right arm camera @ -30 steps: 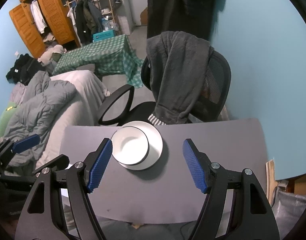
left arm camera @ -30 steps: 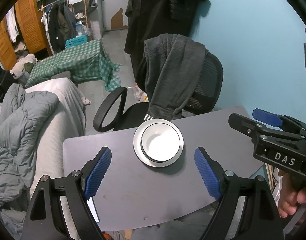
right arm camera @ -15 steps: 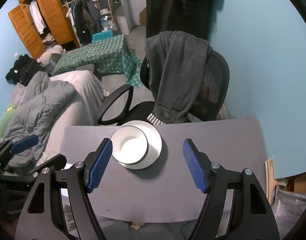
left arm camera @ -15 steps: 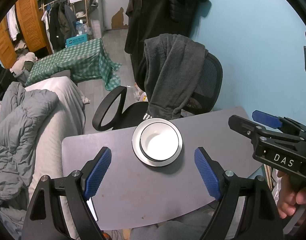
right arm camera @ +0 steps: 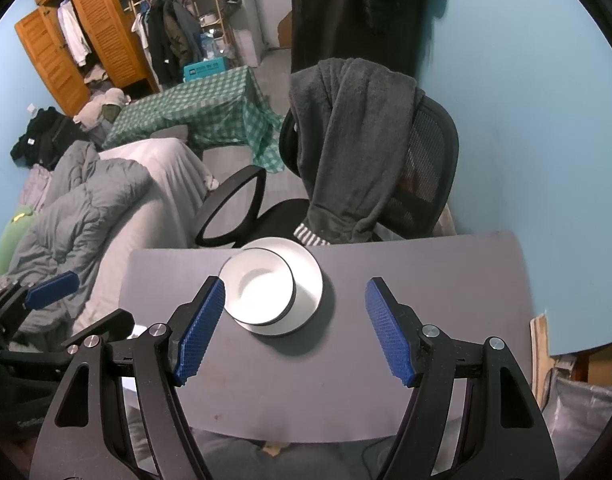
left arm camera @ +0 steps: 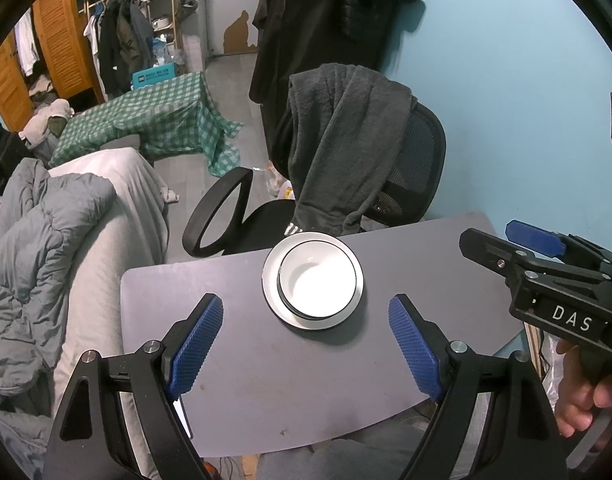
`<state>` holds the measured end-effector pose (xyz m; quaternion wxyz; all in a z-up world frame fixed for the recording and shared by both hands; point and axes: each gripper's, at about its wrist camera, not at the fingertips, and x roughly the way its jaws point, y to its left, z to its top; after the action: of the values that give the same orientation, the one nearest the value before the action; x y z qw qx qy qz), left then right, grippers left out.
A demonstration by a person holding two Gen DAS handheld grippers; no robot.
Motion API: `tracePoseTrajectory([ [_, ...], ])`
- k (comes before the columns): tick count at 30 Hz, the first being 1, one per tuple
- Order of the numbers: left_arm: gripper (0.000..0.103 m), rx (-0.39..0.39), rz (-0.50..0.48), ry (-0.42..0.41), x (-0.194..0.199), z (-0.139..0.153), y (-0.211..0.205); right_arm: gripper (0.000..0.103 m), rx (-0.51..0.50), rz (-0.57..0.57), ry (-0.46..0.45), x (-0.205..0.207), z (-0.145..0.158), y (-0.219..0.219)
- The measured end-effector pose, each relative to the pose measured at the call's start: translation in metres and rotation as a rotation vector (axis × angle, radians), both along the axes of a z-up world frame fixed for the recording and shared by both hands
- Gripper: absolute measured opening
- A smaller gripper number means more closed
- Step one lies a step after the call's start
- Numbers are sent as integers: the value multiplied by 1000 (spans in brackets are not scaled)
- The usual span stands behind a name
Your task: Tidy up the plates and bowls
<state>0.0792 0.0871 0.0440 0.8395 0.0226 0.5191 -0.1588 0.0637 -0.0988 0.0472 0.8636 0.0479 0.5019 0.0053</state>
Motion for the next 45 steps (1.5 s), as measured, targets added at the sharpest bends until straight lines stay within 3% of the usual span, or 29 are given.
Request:
tracePoseTrajectory([
  [45,86,12,24,7,13,-2,5,72,6,-5,7,2,0,14],
])
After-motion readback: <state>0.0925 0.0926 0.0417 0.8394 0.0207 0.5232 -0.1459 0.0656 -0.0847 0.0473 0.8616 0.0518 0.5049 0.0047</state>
